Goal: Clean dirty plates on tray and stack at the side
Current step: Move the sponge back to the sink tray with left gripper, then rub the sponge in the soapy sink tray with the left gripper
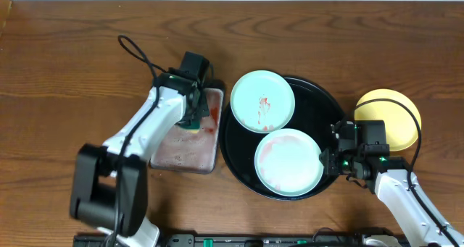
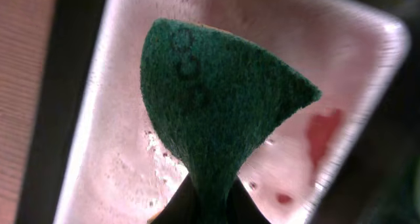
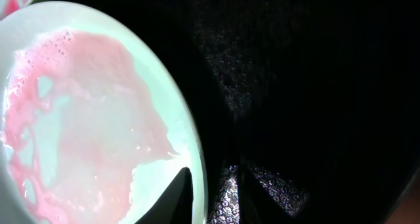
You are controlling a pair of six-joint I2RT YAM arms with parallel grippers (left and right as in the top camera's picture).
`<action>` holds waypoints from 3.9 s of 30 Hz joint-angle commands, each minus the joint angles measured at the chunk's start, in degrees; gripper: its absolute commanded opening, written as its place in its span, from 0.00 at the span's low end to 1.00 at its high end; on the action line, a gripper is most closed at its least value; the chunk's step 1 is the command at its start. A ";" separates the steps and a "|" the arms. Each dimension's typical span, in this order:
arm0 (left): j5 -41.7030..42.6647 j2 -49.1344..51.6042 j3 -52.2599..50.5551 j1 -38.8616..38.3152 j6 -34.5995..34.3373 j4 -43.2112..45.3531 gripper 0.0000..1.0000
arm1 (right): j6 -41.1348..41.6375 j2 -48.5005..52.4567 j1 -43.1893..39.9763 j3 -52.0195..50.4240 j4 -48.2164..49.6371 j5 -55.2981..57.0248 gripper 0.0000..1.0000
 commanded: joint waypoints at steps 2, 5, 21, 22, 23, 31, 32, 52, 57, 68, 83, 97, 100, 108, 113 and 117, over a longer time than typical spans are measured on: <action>-0.09 4.22 -0.70 0.24 3.80 0.33 0.10 | 0.85 0.02 0.39 -0.28 0.52 -0.94 0.21; -0.13 5.90 -0.70 0.24 5.51 -0.13 0.38 | 0.87 0.02 0.37 -0.28 0.81 -0.94 0.22; 1.92 6.95 -1.09 0.24 5.40 -0.68 0.72 | 0.87 0.02 0.39 -0.28 0.76 -0.96 0.20; 3.17 6.95 -1.44 0.24 5.40 -0.55 0.72 | 0.87 0.02 0.39 -0.28 0.79 -0.96 0.20; 4.00 6.95 -1.95 0.24 5.40 -0.33 0.71 | 0.87 0.02 0.39 -0.28 0.79 -0.96 0.19; 4.39 6.95 -7.41 0.26 5.01 1.42 0.13 | 0.87 0.02 0.37 -0.28 0.85 -0.94 0.15; 4.37 6.88 -7.37 0.24 5.05 1.40 0.08 | 0.87 0.02 0.37 -0.28 0.92 -0.94 0.14; 1.81 3.41 -6.71 0.24 8.39 10.93 0.78 | 0.87 0.00 0.37 -0.28 0.44 -0.96 0.12; 1.57 5.35 -6.73 0.24 8.22 11.52 0.55 | 0.87 0.00 0.37 -0.28 0.31 -0.94 0.11; 1.81 0.61 -5.86 0.26 8.28 9.22 0.28 | 0.87 0.00 0.37 -0.28 0.37 -0.92 0.11; 5.92 -2.78 -9.73 0.24 6.84 5.01 0.52 | 0.87 0.00 0.37 -0.28 0.31 -0.94 0.09; 5.77 3.48 -12.46 0.26 5.66 10.01 0.19 | 0.87 0.00 0.37 -0.28 0.26 -0.94 0.08; 5.66 2.75 -11.82 0.26 6.54 9.77 0.08 | 0.85 0.00 0.37 -0.28 0.31 -0.92 0.08; 5.77 -2.91 -11.21 0.24 6.36 8.52 0.57 | 0.87 0.00 0.37 -0.28 0.17 -0.92 0.09; 5.77 -3.06 -11.23 0.22 5.14 8.66 0.48 | 0.87 0.00 0.37 -0.28 0.15 -0.92 0.09; 5.75 -3.06 -11.23 0.20 5.14 9.33 0.31 | 0.87 0.00 0.37 -0.28 0.20 -0.94 0.09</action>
